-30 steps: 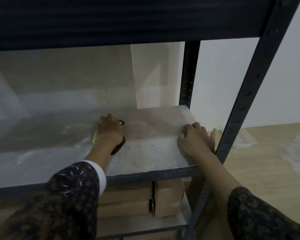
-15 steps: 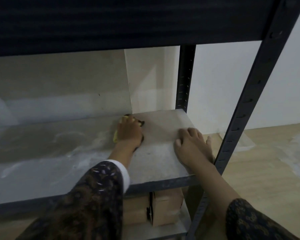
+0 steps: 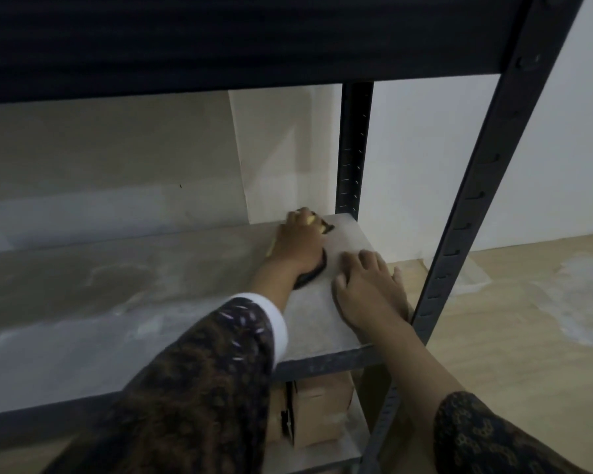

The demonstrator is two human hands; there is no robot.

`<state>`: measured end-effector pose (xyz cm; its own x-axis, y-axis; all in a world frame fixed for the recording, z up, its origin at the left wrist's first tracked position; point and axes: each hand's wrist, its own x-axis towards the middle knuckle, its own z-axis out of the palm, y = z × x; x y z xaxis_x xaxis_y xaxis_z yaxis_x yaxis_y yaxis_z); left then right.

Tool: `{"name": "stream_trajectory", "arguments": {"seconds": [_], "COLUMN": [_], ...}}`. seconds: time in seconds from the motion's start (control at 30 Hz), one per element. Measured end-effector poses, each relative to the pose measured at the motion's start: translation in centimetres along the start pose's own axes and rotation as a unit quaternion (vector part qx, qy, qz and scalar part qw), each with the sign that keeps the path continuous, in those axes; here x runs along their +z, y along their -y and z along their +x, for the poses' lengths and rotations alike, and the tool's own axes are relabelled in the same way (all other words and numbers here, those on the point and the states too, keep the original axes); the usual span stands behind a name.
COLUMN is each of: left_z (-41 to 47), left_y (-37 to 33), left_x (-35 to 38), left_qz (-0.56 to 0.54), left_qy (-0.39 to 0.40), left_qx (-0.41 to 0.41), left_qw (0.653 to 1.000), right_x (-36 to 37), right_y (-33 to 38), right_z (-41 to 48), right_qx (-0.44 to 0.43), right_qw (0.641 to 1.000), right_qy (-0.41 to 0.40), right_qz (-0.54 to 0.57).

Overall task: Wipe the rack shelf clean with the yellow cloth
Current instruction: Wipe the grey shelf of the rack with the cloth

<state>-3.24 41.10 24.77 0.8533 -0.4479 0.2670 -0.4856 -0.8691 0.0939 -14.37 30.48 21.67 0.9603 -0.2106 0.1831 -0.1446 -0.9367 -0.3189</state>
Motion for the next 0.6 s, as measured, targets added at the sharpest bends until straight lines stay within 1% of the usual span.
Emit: {"name": "stream_trajectory", "arguments": {"seconds": [0.1, 0.2, 0.33, 0.47, 0.6], "left_z": [1.3, 2.3, 2.3, 0.0, -2.9], "left_y": [-2.0, -0.7, 4.1, 10.2, 14.9], "left_x": [1.9, 2.6, 2.4, 1.1, -0.3], "left_qz": [0.006, 0.009, 0.014, 0.066, 0.107], "left_qy": [0.04, 0.021, -0.016, -0.006, 0.0], "left_qx": [0.017, -0.003, -0.083, -0.158, -0.251], "left_qw": [0.999, 1.0, 0.996, 0.985, 0.962], "right_x": [0.2, 0.4, 0.5, 0.4, 0.1], "right_y": [0.0, -0.1, -0.1, 0.1, 0.2], "right_z": [0.1, 0.3, 0.2, 0.1, 0.0], "right_qx": [0.002, 0.004, 0.006, 0.006, 0.005], "right_qw": [1.0, 1.0, 1.0, 1.0, 1.0], "right_qy": [-0.011, -0.013, -0.01, -0.007, -0.005], "right_qz": [0.003, -0.005, -0.008, -0.003, 0.0]}}
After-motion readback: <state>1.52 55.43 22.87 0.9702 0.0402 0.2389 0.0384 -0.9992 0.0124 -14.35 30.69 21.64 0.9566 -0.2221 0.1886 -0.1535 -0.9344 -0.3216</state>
